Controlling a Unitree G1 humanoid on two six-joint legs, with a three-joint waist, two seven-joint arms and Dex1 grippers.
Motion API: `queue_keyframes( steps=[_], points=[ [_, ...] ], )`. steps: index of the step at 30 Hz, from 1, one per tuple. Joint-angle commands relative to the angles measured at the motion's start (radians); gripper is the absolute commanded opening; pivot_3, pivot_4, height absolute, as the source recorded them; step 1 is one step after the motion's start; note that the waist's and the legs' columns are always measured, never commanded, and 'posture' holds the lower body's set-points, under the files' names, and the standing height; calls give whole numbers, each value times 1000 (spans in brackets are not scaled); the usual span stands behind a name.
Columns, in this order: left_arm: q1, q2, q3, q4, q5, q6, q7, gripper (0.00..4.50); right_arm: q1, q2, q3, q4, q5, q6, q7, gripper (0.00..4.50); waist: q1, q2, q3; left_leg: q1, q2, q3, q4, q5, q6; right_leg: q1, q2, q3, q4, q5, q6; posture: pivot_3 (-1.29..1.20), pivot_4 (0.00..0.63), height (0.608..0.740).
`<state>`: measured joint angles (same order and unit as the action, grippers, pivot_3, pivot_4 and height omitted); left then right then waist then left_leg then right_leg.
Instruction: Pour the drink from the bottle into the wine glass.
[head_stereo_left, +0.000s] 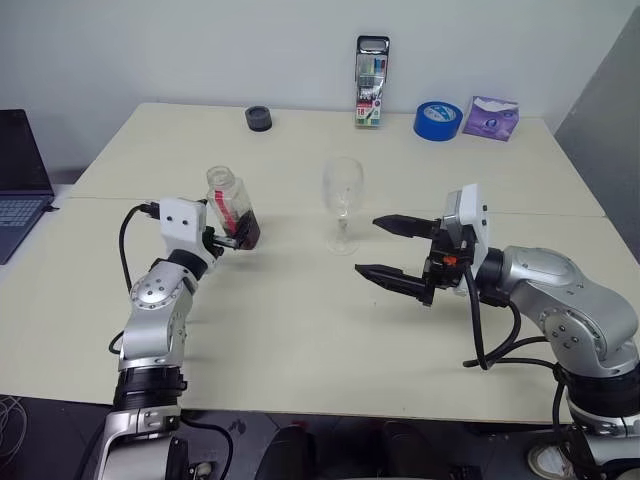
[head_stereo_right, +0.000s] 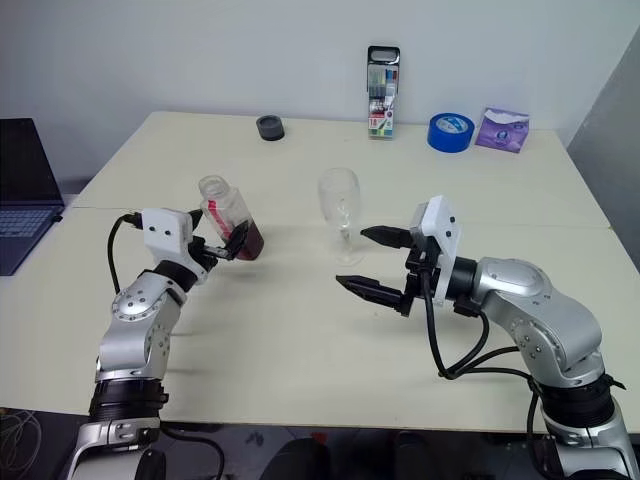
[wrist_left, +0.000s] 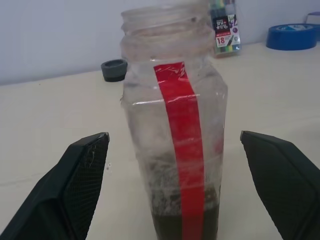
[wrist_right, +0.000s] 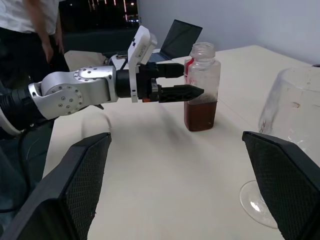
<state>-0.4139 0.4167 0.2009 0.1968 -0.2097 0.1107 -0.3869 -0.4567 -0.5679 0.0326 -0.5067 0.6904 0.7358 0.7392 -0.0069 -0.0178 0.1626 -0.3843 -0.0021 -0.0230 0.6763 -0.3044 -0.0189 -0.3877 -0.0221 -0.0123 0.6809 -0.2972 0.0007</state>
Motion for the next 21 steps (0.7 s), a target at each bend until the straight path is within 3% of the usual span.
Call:
queue_keyframes(
  steps=[1, 11, 14, 21],
  points=[
    [-43, 4, -6, 67, 16, -63, -17, 4500, -6, -1, -16, -37, 16, -6, -6, 4476, 0, 0, 0, 0, 0, 0, 0, 0, 0, 0, 0, 0, 0, 0, 0, 0, 150, 740],
    [-142, -15, -24, 334, 37, -200, -67, 4500, 2, -1, -16, -42, 12, -12, -14, 4476, 2, 0, 0, -1, 0, 0, 0, 0, 0, 0, 0, -1, 0, 0, 0, 0, 150, 740],
    [-160, -21, -24, 378, 36, -226, -78, 3937, 8, -3, -18, -42, 9, -17, -15, 4500, 2, 0, 0, -1, 0, 0, 0, 0, 0, 0, 0, -1, 0, 0, 0, 0, 150, 740],
    [-173, -20, -22, 416, 38, -259, -93, 1853, 25, 0, -15, -51, 1, -29, -25, 4500, 2, 0, 0, -1, 0, 0, 1, 0, 0, -1, 0, -1, 0, 0, 0, 0, 150, 740]
  ],
)
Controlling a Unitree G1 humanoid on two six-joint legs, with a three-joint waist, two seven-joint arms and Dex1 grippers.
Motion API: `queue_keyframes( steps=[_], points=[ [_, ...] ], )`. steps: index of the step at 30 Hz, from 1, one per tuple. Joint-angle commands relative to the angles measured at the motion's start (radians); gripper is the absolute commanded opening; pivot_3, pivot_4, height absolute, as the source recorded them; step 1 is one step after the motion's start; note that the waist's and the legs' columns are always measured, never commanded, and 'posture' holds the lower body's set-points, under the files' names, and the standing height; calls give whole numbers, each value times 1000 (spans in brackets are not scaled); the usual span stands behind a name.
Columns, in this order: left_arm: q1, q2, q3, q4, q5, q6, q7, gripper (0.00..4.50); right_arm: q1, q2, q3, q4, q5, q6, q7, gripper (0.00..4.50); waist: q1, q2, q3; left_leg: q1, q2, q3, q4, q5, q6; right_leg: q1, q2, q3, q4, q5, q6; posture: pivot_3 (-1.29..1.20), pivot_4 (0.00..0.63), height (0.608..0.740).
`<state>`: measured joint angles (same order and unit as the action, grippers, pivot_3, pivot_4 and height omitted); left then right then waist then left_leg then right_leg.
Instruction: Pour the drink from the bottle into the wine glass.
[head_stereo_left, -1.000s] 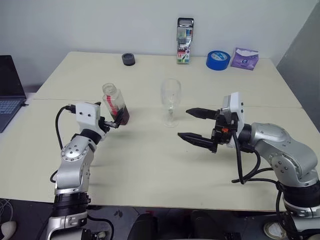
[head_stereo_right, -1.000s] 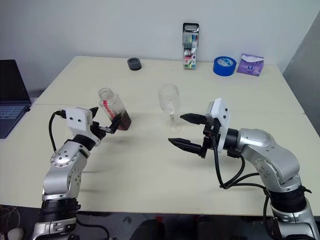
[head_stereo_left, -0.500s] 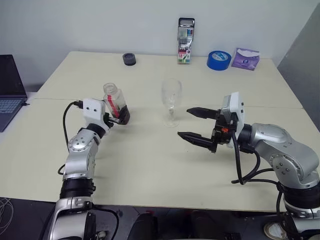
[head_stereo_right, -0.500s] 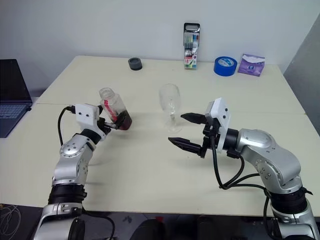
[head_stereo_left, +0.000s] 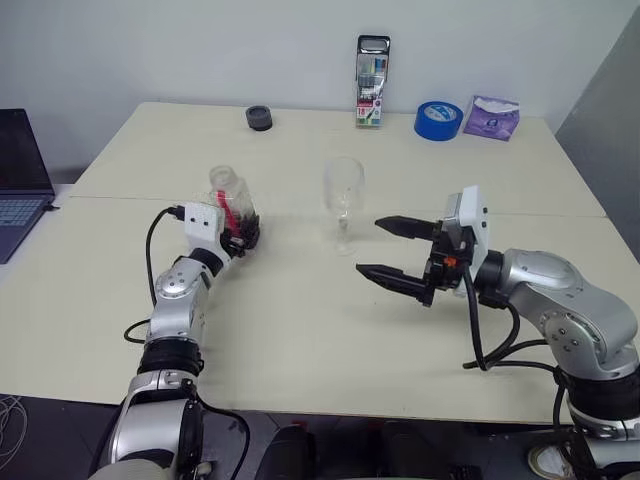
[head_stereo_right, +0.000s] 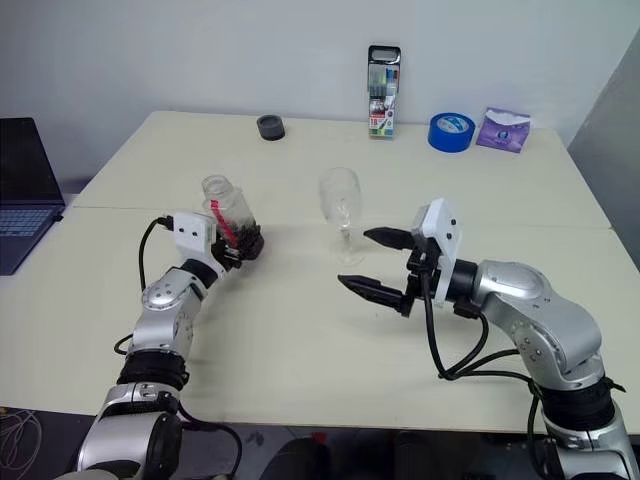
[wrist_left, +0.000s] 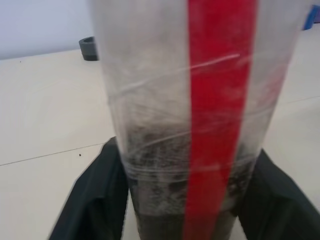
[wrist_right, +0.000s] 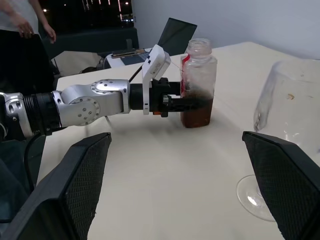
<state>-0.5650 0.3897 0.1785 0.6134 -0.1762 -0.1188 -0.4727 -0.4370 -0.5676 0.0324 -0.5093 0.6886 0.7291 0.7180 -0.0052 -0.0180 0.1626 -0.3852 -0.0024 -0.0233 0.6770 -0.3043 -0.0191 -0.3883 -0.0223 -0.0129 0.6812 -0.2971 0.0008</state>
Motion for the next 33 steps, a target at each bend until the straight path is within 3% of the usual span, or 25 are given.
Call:
queue_keyframes(
  steps=[1, 8, 14, 27, 33],
  points=[
    [-22, 9, 0, 1, 6, -32, -7, 1703, 7, 0, -14, -51, 2, -23, -7, 4500, 0, 0, 0, 0, 0, 0, 0, 0, 0, 0, 0, 0, 0, 0, 0, 0, 150, 740],
    [-30, 60, -28, -86, 41, 2, -17, 1680, -6, 9, -30, -51, -15, -37, -45, 4500, 0, 0, 0, 0, 0, 0, 0, 0, 0, 0, 0, 0, 0, 0, 0, 0, 150, 740],
    [-141, 160, -108, -130, 118, 27, -97, 1680, -29, 34, -31, -8, -45, -73, -72, 4500, 1, -1, 0, -1, 0, -1, 0, 0, 0, -1, 0, -1, 0, 0, 0, 0, 150, 740],
    [-400, 220, -268, -5, 289, -131, -196, 1680, -94, 111, -40, 109, -118, -148, -123, 4500, 0, -1, 0, -3, -1, 0, 1, 2, -3, -3, 0, 0, 1, 0, 0, 0, 150, 740],
    [-494, 252, -328, 120, 381, -266, -192, 1680, -86, 126, -41, 107, -130, -162, -140, 4500, 0, -1, 0, -16, -2, 0, 4, 2, -4, -17, 0, 0, 5, 0, 0, 0, 150, 740]
  ],
)
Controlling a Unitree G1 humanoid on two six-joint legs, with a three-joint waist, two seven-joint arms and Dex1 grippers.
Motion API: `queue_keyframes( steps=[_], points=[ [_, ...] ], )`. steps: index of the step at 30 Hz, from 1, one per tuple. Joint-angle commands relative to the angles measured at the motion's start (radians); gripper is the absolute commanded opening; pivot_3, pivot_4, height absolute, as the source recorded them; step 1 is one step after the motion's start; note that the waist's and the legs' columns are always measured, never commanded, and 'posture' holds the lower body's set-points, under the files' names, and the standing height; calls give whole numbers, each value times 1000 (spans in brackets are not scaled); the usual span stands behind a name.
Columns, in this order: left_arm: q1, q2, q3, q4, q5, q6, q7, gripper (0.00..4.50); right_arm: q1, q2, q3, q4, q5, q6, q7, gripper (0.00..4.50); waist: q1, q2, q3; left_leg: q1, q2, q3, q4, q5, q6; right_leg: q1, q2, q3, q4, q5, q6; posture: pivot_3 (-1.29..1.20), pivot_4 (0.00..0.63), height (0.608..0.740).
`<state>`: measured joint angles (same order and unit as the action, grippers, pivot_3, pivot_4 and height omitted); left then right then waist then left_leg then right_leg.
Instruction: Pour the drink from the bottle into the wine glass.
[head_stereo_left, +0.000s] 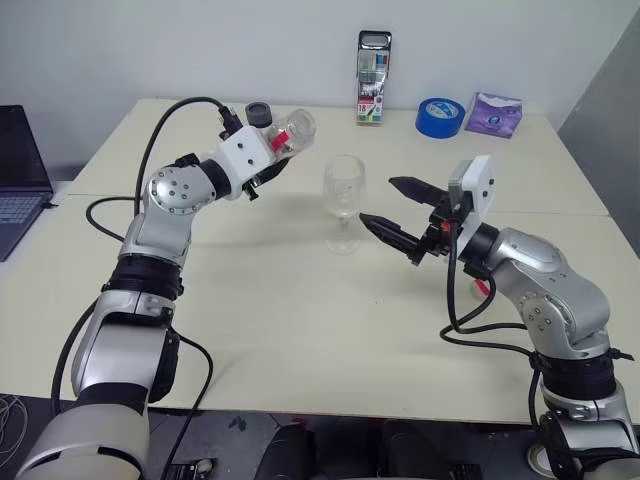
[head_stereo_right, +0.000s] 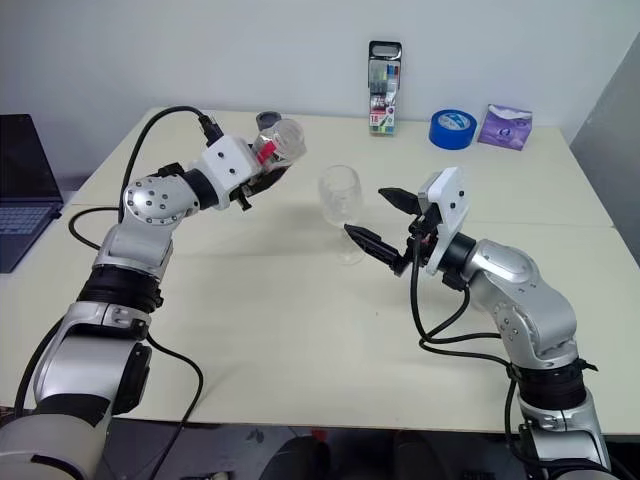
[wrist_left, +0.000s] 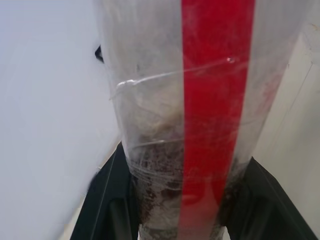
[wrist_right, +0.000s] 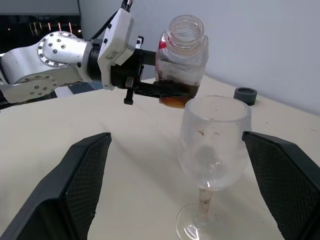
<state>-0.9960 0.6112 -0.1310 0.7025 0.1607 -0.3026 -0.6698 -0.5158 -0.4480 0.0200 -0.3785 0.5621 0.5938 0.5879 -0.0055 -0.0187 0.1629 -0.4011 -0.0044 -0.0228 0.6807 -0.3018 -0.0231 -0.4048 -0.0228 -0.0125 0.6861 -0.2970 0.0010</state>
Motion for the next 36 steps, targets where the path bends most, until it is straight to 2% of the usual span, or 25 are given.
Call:
queue_keyframes(
  steps=[1, 16, 27, 36],
  points=[
    [-79, 38, -30, 53, 66, -109, 10, 1680, -3, 9, -28, -27, -5, -27, -12, 4500, -1, 0, 0, 0, 0, 1, 0, 0, 0, -1, 0, 1, 1, 0, 0, 0, 150, 740],
    [-258, 40, -146, 309, 266, -314, 140, 1680, 9, 18, -24, -39, -25, -37, -24, 4500, -3, 0, 0, 0, -1, 1, 0, 0, 0, -2, 0, 1, 3, 0, 0, 0, 150, 740],
    [-339, 53, -238, 389, 413, -401, 257, 1680, 31, 20, -19, -58, -29, -35, -28, 4500, -3, 0, 0, 0, -1, 1, 0, 0, 0, -2, -1, 1, 3, 0, 0, 0, 150, 740],
    [-390, 50, -272, 442, 467, -426, 303, 1680, 41, 18, -11, -63, -36, -41, -23, 4500, -10, 0, 0, 0, -1, 1, 0, 0, 0, -2, -1, 1, 5, 0, 0, 0, 150, 740]
  ],
)
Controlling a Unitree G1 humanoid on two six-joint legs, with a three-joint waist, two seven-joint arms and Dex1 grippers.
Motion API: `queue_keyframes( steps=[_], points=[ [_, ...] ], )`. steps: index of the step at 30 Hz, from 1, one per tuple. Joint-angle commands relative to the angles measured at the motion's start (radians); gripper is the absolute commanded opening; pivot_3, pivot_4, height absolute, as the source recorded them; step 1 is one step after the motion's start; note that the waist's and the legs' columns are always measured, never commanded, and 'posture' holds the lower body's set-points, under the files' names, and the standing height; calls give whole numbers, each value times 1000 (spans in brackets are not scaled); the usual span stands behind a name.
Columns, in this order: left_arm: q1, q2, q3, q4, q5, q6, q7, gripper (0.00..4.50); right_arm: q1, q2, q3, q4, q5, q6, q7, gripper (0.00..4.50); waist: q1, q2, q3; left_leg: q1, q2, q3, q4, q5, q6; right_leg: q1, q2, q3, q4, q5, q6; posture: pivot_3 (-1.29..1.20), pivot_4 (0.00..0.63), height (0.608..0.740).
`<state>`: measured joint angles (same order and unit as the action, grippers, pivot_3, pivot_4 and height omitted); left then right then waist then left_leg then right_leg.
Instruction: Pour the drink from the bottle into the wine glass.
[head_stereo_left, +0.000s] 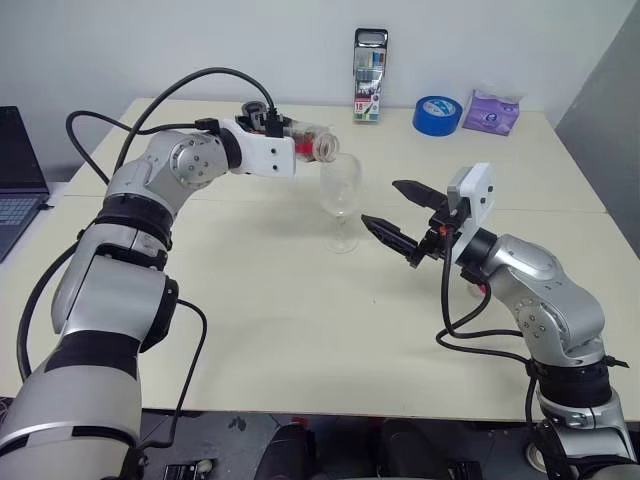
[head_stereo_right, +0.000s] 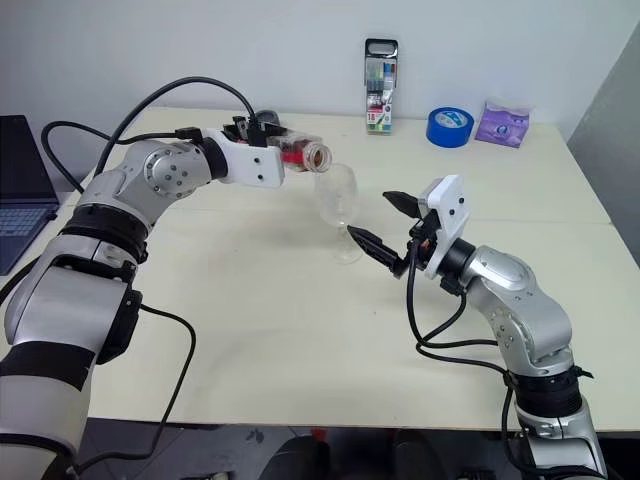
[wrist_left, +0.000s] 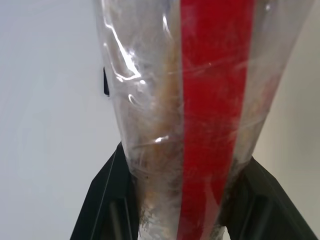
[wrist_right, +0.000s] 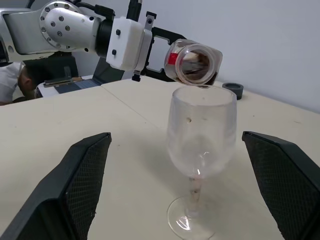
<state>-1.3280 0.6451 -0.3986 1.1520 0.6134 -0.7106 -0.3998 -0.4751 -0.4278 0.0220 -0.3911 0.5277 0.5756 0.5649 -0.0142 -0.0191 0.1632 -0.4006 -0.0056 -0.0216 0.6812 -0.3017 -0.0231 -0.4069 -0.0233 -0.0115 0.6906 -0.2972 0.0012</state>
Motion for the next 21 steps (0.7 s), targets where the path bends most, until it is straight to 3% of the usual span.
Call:
queue_keyframes(
  steps=[1, 21],
  points=[
    [-63, 17, -8, -5, 20, -20, 39, 1680, 1, -1, -13, -51, -2, -23, 1, 4500, -3, 0, 0, 0, 0, 0, 0, 0, 0, 0, 0, 0, 0, 0, 0, 0, 150, 740],
    [-156, 27, -80, 40, 120, -49, 122, 1680, 13, 27, -5, -63, -6, -42, 0, 4500, -13, 0, 0, 0, 0, 0, 1, 0, 0, -1, 0, 1, 3, 0, 0, 0, 150, 740]
  ],
)
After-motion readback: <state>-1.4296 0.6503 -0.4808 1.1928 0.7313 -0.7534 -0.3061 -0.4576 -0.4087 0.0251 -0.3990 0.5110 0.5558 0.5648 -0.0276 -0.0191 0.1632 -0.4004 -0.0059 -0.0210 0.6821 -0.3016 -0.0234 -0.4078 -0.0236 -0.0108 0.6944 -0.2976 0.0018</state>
